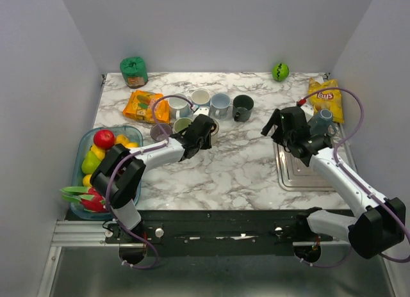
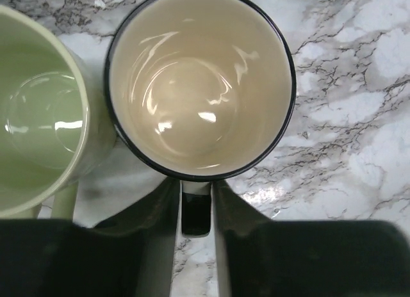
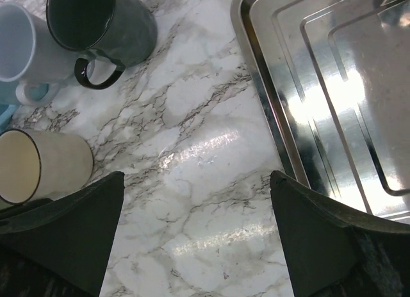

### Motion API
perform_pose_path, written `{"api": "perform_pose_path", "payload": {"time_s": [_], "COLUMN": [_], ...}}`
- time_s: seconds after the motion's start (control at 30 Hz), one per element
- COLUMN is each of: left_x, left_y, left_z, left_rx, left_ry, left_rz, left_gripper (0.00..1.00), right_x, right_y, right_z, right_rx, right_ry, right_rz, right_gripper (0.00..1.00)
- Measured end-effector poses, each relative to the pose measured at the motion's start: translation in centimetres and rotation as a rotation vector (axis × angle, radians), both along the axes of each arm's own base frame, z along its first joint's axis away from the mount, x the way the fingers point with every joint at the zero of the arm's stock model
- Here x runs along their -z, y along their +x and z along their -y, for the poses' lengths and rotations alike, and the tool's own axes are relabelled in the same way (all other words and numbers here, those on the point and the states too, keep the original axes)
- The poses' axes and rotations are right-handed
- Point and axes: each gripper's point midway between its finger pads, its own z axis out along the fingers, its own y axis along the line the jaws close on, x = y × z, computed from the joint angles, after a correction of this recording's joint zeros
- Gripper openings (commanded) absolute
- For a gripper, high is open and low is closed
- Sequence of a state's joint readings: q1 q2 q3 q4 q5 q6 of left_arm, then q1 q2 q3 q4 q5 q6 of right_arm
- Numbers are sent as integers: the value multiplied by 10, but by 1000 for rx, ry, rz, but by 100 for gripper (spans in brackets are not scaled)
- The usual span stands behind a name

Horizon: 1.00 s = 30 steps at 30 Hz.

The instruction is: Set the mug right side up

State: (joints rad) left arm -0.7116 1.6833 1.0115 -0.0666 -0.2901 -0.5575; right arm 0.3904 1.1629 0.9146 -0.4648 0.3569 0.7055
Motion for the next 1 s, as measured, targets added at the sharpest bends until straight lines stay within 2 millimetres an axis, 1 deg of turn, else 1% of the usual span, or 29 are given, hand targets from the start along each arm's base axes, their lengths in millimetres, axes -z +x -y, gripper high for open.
{"api": "perform_pose_path", "payload": {"time_s": [0.07,0.13,0.17,0.23,0.3,0.37,0.43,0.5,0.57,0.63,0.67,0.7,0.77,0.83,0.93,1.0], "left_x": [-2,-4,-6,-8,-11,-15,-24,-38,-58,-84,-96,-112,-138,-165,-186,-190], "left_y": [1,1,1,1,0,-2,-5,-7,-11,-16,-18,-21,-25,-32,-43,-50], "left_z": [2,5,6,7,8,7,5,2,-2,-10,-12,-15,-20,-30,-39,-42], "left_rx": [5,10,11,15,17,19,17,13,9,0,-2,-3,-3,1,34,61], "left_ry": [1,-4,-7,-14,-21,-29,-42,-60,-80,-95,-104,-118,-143,-171,-194,-193], "left_rz": [13,24,27,36,43,53,68,92,118,146,158,178,214,261,294,296], "left_gripper": [55,57,60,63,69,77,79,84,90,93,97,99,99,99,99,99], "right_x": [1,3,5,11,17,20,21,20,17,16,16,15,15,15,20,24], "right_y": [1,1,1,-1,-3,-5,-5,-4,-1,0,0,0,0,3,12,23], "right_z": [4,9,11,15,22,29,37,48,63,80,88,97,113,129,148,161], "right_rx": [12,26,31,42,57,72,90,125,173,225,250,273,306,321,310,291], "right_ry": [-1,-5,-9,-21,-41,-62,-86,-107,-116,-126,-136,-152,-199,-255,-343,-407], "right_rz": [-3,-12,-21,-45,-72,-90,-102,-112,-116,-117,-118,-119,-123,-125,-157,-192], "right_gripper": [100,100,100,100,100,100,100,99,99,99,99,99,100,100,100,100]}}
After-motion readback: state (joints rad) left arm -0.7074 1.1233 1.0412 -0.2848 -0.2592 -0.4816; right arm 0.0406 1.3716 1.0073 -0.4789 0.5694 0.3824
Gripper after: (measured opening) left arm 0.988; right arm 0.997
